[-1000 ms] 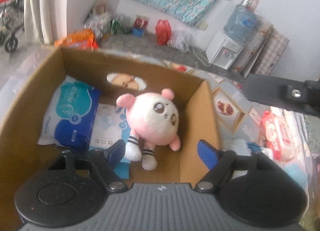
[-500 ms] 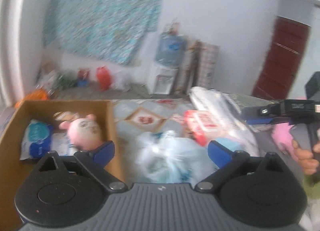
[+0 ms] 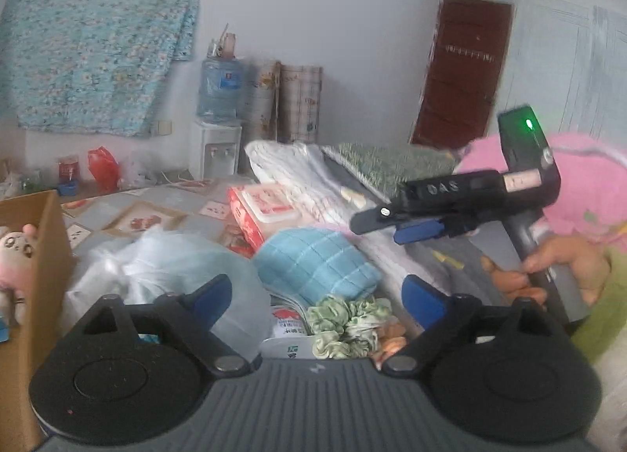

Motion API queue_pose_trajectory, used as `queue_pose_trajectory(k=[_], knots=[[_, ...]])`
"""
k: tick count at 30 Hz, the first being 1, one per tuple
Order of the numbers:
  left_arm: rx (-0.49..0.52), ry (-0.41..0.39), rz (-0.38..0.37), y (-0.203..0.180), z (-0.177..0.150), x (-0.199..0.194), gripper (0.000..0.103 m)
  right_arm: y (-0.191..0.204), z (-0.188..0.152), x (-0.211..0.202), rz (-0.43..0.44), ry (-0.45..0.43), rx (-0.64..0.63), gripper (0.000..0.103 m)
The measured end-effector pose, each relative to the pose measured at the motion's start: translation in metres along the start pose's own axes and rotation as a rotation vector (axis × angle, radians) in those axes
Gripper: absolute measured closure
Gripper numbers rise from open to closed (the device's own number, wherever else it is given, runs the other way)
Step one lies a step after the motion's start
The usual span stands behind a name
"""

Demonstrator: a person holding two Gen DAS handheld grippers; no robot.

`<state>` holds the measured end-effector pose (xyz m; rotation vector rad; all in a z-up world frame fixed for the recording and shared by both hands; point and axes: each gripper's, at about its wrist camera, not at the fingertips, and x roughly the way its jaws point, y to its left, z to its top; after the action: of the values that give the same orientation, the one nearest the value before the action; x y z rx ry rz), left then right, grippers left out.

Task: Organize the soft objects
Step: 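Move the right tool back to the bed over the blue towel, then grasp the blue towel with the right tool and lift it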

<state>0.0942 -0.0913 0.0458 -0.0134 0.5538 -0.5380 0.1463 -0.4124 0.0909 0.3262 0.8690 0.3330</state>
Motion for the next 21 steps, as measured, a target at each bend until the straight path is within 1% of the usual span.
queue_pose_trajectory(k=[1, 3, 4, 8, 12, 14, 16, 17, 19, 20, 21], knots=[[0.017, 0.01, 0.007, -0.004, -0.004, 0.008, 0.022, -0.004, 0.002, 0.007, -0.01, 0.007, 0.003, 0.009], [0.034, 0.037, 0.001, -0.005, -0.009, 0.02, 0.029, -0.013, 0.009, 0.025, -0.029, 0.027, 0.015, 0.009], [0.032, 0.052, -0.008, -0.006, -0.011, 0.026, 0.031, -0.016, 0.012, 0.034, -0.033, 0.038, 0.019, 0.009], [0.013, 0.094, -0.042, -0.003, -0.023, 0.04, 0.032, -0.029, 0.019, 0.068, -0.034, 0.087, 0.025, 0.009], [0.007, 0.112, -0.032, 0.004, -0.029, 0.051, 0.034, -0.03, 0.018, 0.093, -0.033, 0.155, 0.017, 0.009], [-0.006, 0.122, -0.036, 0.008, -0.031, 0.055, 0.034, -0.021, 0.012, 0.1, -0.05, 0.171, -0.023, 0.009], [-0.02, 0.13, -0.038, 0.012, -0.033, 0.058, 0.034, -0.012, 0.009, 0.101, -0.09, 0.17, -0.086, 0.009], [-0.024, 0.133, -0.04, 0.013, -0.034, 0.059, 0.034, -0.007, 0.007, 0.103, -0.121, 0.164, -0.119, 0.012], [-0.028, 0.136, -0.043, 0.014, -0.035, 0.06, 0.034, 0.001, 0.004, 0.105, -0.166, 0.163, -0.18, 0.025], [-0.029, 0.136, -0.044, 0.014, -0.035, 0.059, 0.034, 0.004, 0.002, 0.106, -0.189, 0.165, -0.201, 0.043], [-0.029, 0.136, -0.046, 0.016, -0.036, 0.058, 0.034, 0.006, 0.0, 0.107, -0.213, 0.171, -0.213, 0.055]])
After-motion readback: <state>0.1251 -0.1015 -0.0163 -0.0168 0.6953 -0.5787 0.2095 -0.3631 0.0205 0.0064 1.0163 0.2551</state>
